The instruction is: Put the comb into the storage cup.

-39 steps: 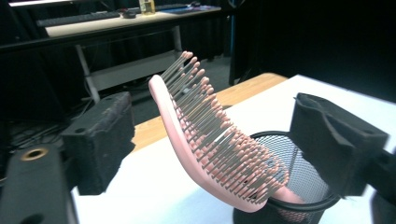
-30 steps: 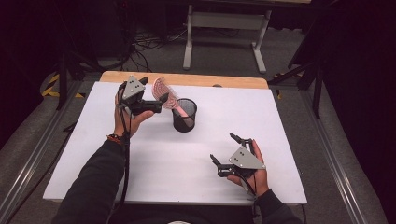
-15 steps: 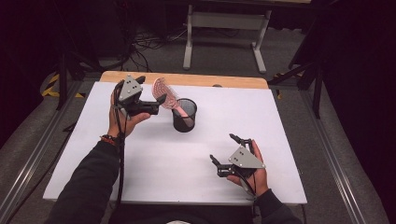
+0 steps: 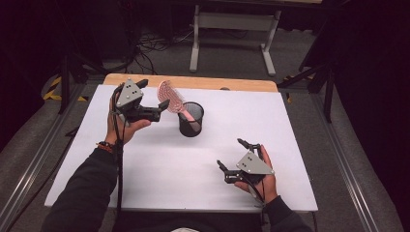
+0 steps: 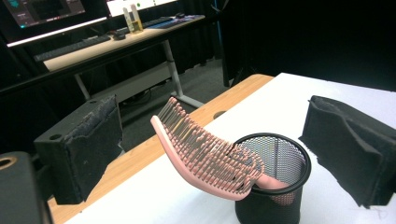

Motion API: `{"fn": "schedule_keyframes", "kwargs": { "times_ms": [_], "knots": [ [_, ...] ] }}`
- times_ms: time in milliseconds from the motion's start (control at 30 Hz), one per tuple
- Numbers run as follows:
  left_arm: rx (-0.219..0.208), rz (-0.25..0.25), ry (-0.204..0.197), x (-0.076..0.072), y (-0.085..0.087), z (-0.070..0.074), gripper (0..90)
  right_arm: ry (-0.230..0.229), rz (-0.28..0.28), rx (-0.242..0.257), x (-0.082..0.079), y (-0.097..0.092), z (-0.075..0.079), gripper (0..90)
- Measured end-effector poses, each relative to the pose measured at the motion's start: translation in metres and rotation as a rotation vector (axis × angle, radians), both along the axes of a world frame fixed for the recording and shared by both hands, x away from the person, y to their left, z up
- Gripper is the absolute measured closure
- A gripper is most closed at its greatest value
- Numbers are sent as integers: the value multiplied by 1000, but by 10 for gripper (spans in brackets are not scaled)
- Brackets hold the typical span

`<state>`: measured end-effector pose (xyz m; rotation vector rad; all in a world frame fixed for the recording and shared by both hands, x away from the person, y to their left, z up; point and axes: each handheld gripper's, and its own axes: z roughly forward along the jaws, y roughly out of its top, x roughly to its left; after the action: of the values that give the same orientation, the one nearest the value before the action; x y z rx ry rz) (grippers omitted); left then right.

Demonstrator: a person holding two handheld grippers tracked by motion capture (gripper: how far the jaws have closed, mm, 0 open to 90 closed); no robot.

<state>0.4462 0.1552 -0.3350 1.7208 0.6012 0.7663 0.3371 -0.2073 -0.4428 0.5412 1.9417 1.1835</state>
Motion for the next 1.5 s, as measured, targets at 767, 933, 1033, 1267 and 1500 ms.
{"fn": "schedule_keyframes", "kwargs": {
  "times_ms": [767,933,1033,1267,1500],
  "knots": [
    [36,-52,-39,-17,-4,-2,60,4,2,-5,0,1,-1,70],
    [50,-56,-39,-20,-3,-6,60,2,4,-6,0,1,-1,70],
    [54,-60,-42,-22,-2,-7,60,3,3,-3,0,1,-1,70],
    [69,-74,-44,-28,0,-11,57,5,7,-5,-1,2,-1,74],
    [76,-84,-51,-34,1,-14,56,6,10,-10,-1,2,0,74]
  ]
}}
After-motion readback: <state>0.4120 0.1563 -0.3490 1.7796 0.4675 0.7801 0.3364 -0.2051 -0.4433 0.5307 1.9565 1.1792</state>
